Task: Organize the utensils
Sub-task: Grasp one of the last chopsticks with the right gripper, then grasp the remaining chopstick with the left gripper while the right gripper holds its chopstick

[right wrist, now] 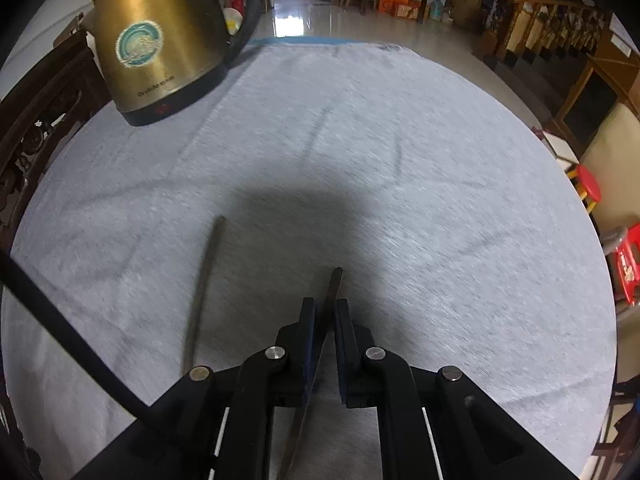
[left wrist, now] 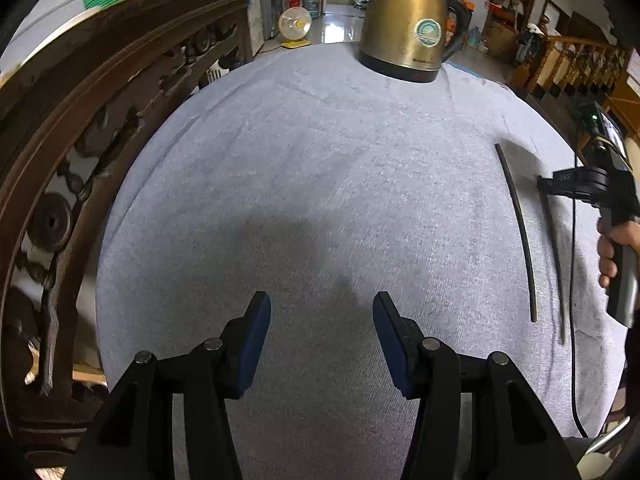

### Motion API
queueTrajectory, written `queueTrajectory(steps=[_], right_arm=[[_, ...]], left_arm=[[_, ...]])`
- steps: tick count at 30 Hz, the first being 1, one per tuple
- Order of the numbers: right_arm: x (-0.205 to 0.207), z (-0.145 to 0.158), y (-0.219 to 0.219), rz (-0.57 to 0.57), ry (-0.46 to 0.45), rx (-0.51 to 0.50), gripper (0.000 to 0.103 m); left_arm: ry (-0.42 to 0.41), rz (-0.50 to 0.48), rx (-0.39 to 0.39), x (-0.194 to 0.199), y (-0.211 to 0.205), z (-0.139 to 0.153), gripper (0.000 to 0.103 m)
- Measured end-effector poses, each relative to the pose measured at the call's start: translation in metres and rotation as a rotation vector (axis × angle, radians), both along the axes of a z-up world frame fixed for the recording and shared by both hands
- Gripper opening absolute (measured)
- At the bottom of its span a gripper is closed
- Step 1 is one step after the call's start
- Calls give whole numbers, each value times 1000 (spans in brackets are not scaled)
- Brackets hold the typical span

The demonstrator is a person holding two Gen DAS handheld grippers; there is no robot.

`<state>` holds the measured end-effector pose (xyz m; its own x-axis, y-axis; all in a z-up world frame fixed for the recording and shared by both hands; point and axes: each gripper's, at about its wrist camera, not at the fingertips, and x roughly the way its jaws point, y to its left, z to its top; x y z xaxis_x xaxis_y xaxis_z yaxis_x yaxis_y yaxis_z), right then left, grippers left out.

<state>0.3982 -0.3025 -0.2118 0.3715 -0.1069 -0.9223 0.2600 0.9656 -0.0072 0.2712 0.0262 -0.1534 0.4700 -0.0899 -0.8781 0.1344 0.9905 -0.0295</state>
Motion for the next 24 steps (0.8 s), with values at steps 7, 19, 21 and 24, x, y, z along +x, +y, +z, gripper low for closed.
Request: queueTrajectory(steps=[7, 19, 21, 24], right_arm=[[-23, 2, -41, -23, 56, 130, 9], [-38, 4, -67, 19, 47, 209, 9], [-40, 5, -66, 31, 42, 193, 9], [-41, 6, -62, 44, 30, 173, 10]], left_arm=[[1, -201, 16, 52, -51, 5, 54], [84, -349, -86, 144, -176, -3, 54], [95, -343, -98, 156, -191, -7, 54], [120, -334, -99, 172, -210, -14, 54]])
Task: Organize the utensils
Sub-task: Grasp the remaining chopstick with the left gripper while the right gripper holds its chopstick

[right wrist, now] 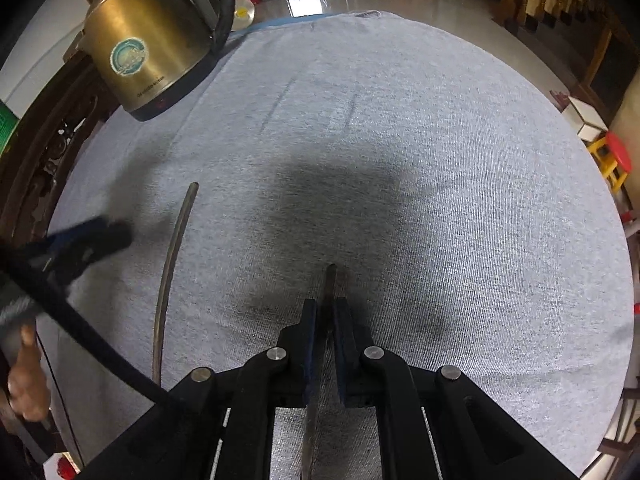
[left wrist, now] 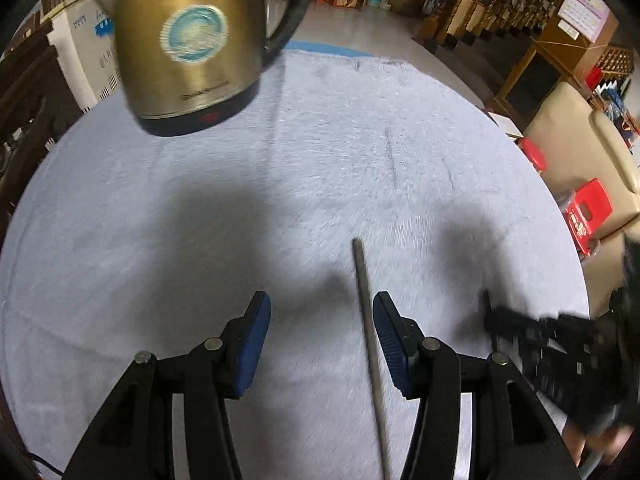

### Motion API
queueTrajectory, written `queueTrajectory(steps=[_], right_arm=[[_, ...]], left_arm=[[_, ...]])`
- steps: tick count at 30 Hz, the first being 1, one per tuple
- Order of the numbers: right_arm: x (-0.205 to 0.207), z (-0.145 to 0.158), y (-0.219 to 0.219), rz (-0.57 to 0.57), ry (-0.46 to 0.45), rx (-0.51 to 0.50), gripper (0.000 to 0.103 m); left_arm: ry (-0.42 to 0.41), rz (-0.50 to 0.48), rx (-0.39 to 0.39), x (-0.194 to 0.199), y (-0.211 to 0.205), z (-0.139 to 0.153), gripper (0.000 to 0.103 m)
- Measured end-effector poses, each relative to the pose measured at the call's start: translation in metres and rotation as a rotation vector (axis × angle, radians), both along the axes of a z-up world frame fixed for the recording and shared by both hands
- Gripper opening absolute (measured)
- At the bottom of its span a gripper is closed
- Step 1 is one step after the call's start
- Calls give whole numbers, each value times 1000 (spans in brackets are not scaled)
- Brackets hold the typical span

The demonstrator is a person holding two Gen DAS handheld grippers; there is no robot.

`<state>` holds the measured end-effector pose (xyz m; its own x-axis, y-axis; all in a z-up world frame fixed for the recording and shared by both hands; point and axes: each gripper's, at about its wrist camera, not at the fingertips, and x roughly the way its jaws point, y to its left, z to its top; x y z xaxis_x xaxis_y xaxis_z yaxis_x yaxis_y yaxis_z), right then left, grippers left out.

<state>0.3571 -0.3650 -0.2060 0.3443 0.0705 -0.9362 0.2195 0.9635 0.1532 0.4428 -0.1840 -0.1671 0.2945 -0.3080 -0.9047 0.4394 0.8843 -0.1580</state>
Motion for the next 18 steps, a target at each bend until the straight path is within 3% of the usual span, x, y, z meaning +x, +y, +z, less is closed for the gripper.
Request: queueTrajectory(steps=[10, 13, 15, 18], right_arm=[[0, -1, -16, 0, -2, 46, 10], [0, 1, -15, 0, -2, 37, 10], [0, 1, -14, -4, 3, 28, 10], [5, 0, -1, 14, 23, -17, 10]], left_arm=[[6, -10, 56, 11, -37, -21, 54], [-26, -28, 92, 7, -43, -21, 34], [-62, -63, 132, 0, -46, -21, 10], [-44, -93, 116, -6, -38, -21, 6]])
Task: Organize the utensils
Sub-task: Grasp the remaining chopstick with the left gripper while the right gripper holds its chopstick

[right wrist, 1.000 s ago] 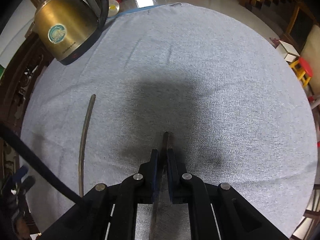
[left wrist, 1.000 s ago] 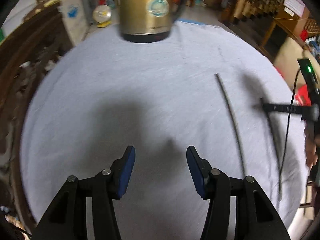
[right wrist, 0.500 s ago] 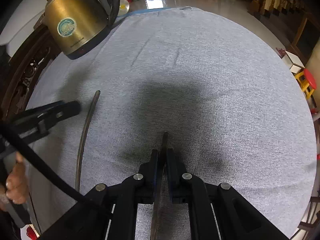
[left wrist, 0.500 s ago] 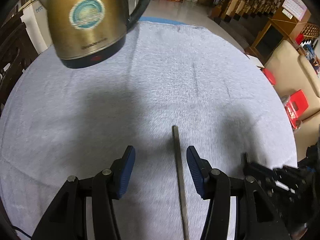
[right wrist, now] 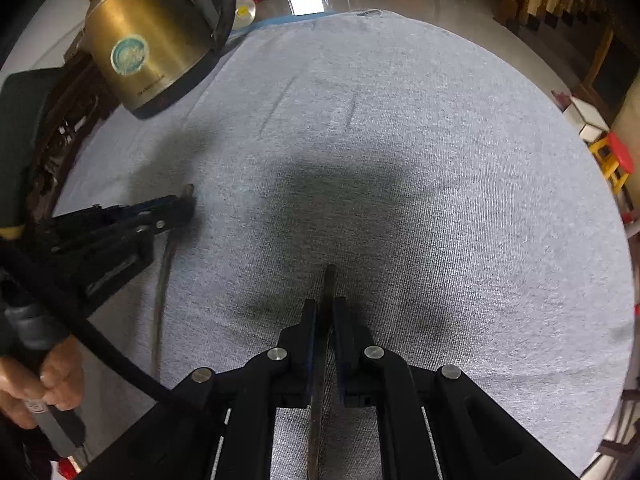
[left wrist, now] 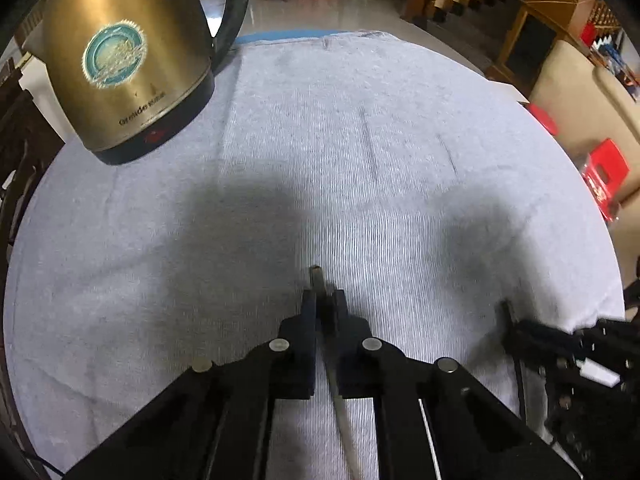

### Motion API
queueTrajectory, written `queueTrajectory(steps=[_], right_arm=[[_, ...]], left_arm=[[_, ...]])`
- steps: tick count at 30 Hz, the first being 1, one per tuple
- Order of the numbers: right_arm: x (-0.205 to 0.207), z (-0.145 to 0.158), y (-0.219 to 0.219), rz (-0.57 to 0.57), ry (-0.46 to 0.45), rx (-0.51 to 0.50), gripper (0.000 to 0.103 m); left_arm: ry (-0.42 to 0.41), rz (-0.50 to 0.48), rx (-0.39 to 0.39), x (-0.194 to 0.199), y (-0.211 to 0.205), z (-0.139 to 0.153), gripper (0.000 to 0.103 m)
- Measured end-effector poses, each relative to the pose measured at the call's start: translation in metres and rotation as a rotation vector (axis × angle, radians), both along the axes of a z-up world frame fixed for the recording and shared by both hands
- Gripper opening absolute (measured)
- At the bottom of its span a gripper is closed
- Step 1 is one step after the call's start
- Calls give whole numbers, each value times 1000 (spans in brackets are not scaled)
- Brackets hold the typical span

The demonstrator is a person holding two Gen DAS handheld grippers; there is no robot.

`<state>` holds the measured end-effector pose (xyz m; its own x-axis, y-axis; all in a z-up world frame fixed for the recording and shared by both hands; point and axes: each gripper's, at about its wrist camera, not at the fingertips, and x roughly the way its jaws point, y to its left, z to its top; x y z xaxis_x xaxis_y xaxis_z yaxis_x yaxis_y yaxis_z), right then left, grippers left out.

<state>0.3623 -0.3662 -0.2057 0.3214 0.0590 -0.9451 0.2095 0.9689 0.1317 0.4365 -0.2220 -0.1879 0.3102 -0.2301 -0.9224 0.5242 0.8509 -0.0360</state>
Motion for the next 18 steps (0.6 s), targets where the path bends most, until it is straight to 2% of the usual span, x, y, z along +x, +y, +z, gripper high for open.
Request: queueTrajectory(steps=[5, 8, 13, 17, 18], right_arm=[[12, 1, 17, 27, 84, -72, 9], [15, 3, 24, 49, 152, -99, 12], [20, 4, 34, 49, 178, -136, 13], [24, 6, 41, 57, 181, -149, 13], [24, 7, 42, 60, 177, -152, 13]], left_arm=[[33, -29, 19, -15, 26, 1, 5], [79, -36, 21, -29, 47, 1, 5], [129, -48, 0, -34, 59, 2, 5], [130, -67, -17, -35, 55, 3, 24], [111, -75, -8, -38, 53, 2, 24]])
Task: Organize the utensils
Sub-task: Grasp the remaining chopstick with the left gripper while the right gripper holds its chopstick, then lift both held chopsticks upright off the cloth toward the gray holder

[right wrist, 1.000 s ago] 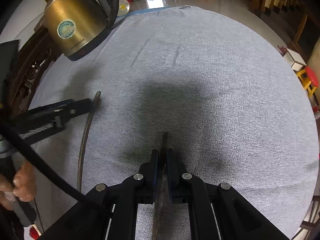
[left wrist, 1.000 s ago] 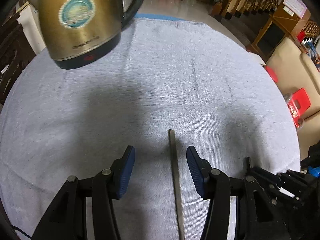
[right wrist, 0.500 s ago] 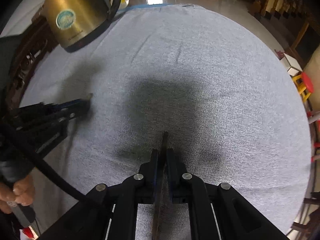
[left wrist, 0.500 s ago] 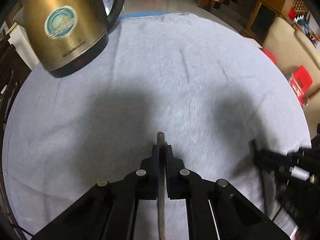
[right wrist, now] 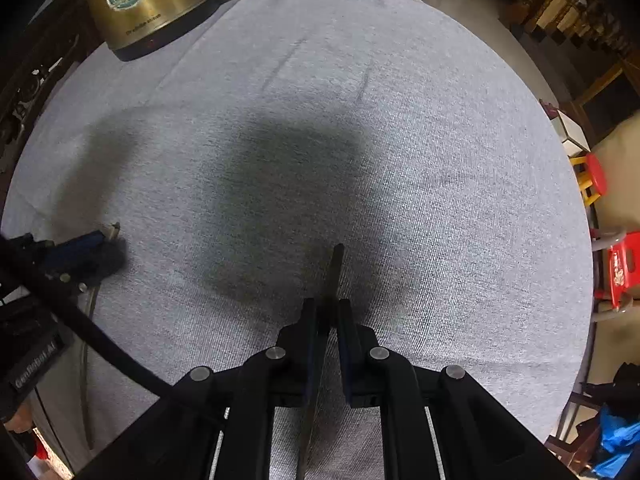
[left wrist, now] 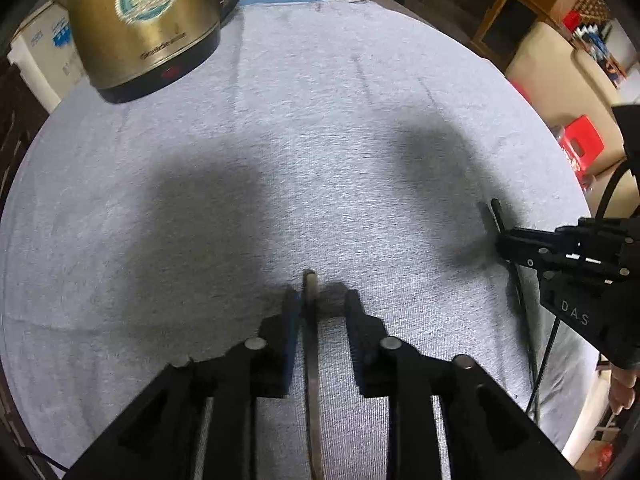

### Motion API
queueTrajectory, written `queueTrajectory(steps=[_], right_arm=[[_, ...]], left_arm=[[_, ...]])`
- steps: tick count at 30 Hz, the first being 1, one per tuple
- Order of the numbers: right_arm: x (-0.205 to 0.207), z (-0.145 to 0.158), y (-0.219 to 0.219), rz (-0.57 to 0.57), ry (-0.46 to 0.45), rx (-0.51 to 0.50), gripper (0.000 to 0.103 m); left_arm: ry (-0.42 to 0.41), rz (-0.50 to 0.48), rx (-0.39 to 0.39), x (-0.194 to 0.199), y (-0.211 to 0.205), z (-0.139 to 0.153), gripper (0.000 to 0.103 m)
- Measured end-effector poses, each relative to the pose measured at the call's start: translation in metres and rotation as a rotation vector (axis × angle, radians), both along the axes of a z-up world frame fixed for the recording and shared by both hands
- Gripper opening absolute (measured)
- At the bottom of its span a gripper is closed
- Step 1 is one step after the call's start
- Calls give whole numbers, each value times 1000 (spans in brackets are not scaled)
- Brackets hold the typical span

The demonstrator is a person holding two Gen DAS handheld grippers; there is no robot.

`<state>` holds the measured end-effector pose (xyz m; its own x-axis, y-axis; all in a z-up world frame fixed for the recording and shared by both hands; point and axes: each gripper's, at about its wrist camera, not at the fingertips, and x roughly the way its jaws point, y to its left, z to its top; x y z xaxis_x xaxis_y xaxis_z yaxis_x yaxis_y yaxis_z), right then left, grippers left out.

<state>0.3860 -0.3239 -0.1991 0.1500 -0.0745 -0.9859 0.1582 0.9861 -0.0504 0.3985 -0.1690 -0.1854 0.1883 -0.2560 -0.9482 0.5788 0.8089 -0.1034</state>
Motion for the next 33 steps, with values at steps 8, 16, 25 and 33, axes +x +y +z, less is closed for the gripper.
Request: queueTrajectory(steps=[8, 16, 25, 33], right_arm=[[-16, 4, 18, 4, -43, -28, 8], [-60, 24, 23, -34, -153, 54, 6], [-134, 96, 16, -74, -425, 143, 6], [-200, 146, 19, -64, -673, 174, 6]], left_arm=[[-39, 35, 4, -13, 10, 2, 5], [-162, 119, -74, -34, 60, 43, 5], [-362, 184, -174, -93, 115, 127, 5], [-531, 222, -276, -164, 157, 184, 5]])
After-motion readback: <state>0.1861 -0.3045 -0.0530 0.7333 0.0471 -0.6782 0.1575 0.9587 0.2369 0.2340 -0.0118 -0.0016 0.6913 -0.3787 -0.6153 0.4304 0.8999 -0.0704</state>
